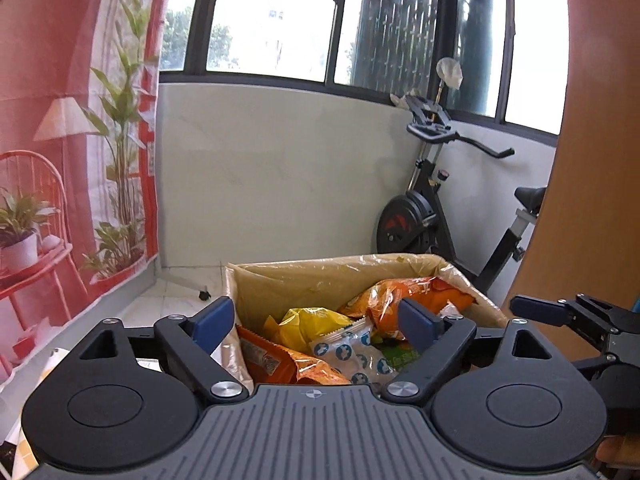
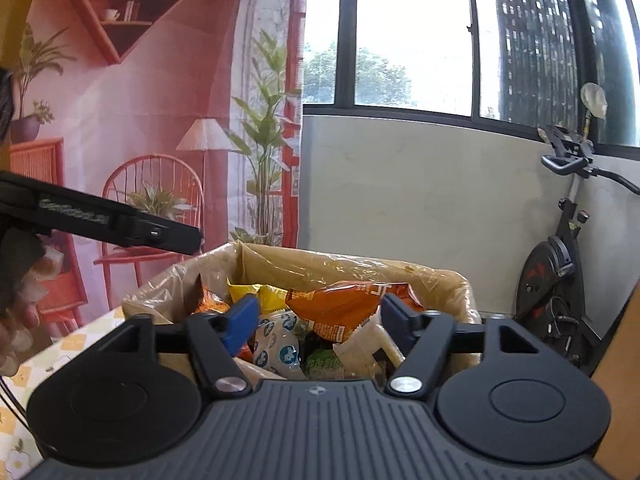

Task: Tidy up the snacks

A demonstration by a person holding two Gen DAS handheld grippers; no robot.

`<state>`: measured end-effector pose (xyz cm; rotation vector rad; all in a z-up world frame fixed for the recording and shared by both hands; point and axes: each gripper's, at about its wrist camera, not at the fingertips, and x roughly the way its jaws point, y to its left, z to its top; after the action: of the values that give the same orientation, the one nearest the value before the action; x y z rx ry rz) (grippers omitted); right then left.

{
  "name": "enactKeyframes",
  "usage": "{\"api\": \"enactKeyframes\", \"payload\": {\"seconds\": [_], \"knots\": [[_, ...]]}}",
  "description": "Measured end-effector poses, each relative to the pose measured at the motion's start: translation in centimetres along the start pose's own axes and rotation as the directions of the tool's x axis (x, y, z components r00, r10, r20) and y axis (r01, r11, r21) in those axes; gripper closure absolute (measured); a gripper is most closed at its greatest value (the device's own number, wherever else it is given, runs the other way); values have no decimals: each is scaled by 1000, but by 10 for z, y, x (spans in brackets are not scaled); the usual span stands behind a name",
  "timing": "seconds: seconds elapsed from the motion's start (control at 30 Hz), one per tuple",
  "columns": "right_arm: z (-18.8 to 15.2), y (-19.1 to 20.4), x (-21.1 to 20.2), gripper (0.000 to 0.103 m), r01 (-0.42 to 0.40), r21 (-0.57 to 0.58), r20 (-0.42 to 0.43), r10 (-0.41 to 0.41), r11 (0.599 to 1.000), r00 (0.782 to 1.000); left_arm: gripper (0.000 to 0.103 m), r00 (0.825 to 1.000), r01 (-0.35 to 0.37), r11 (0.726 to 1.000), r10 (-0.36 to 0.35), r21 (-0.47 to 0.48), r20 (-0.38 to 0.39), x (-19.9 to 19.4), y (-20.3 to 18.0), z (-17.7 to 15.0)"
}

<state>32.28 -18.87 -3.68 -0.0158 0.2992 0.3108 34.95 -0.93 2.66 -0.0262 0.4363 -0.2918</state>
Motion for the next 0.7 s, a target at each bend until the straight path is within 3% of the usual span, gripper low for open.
{"api": "enactKeyframes", "payload": {"seconds": [0.2, 0.43, 0.7], "knots": [[7, 2, -35, 6, 10, 61, 11, -11, 998, 1000, 8, 999, -30, 1000, 29, 7, 27, -35, -8, -5], [9, 9, -68, 4, 105, 134, -51, -99, 985, 994, 5, 989, -112, 992, 105, 57, 105, -80, -25, -10], [8, 12, -113, 0, 100, 178, -46, -93, 979, 995, 5, 990, -121, 990, 115, 67, 82, -111, -37, -20]]}}
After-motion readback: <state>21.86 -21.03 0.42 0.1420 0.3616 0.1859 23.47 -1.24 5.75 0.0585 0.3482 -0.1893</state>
